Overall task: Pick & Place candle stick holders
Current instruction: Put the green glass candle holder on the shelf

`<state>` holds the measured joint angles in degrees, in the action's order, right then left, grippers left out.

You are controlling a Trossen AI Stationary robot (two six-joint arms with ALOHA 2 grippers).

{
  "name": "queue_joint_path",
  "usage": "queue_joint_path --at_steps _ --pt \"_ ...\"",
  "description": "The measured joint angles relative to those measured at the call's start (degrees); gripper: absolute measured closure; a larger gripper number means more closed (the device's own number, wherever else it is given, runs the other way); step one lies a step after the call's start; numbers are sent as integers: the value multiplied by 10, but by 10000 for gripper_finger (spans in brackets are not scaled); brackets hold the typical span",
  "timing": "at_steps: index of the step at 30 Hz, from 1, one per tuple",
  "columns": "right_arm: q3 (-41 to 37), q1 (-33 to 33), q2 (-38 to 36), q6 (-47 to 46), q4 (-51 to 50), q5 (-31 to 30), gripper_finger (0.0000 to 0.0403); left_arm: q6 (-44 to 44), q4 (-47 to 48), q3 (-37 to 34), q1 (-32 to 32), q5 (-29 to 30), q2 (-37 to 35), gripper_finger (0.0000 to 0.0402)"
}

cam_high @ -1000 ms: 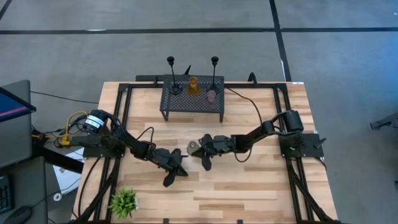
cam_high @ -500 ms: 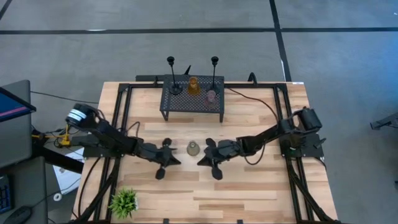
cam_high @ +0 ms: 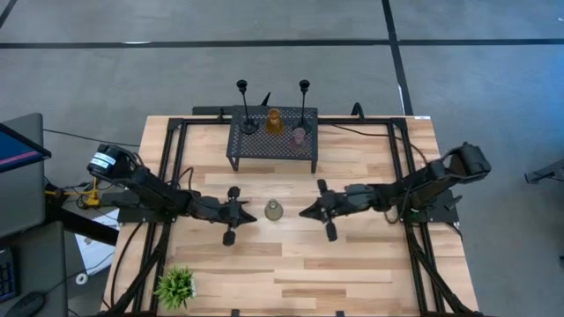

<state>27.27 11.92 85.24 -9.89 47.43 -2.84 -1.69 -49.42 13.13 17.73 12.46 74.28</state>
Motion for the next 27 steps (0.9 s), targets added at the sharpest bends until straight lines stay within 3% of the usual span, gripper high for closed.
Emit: queue_joint_path --at_steps 11,27 --pt "-53 0 -94 30 6 -4 403 19 -12 0 -38 -1 0 396" --pt "-53 9 -223 45 -169 -22 403 19 -12 0 -50 -1 0 396"
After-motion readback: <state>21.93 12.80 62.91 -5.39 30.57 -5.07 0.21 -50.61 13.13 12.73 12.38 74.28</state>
